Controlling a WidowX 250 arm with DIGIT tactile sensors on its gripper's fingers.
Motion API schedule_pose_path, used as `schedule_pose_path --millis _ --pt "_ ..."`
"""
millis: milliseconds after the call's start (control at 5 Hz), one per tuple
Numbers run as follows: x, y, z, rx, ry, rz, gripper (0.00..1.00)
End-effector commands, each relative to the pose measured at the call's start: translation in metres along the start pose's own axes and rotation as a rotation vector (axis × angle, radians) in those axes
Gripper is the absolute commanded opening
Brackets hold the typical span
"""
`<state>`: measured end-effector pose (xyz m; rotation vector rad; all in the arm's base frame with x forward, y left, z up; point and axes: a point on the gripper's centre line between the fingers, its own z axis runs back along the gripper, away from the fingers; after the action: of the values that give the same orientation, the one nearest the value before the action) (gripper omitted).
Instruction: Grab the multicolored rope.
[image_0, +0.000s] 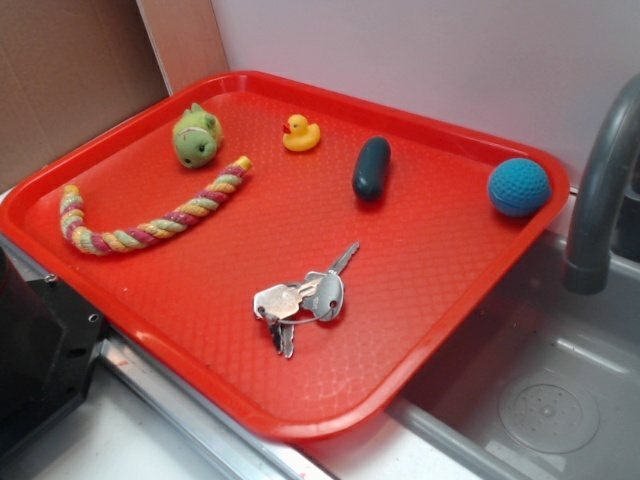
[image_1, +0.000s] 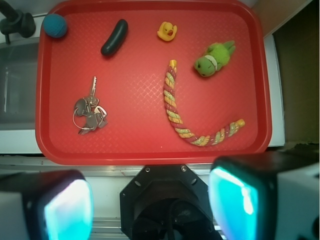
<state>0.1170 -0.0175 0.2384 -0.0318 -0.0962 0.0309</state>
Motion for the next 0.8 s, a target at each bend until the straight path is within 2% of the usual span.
schedule_pose_path --millis 0,200,400,600 --pt "0.0 0.0 0.0 0.0 0.0 0.0 1.0" --pt "0.038 -0.002 -0.004 -0.005 -0.031 0.044 1.0" --pt "0.077 0.011 -0.012 0.031 -0.09 0.112 1.0" --pt "0.094 0.024 -0.042 0.08 -0.046 0.146 1.0"
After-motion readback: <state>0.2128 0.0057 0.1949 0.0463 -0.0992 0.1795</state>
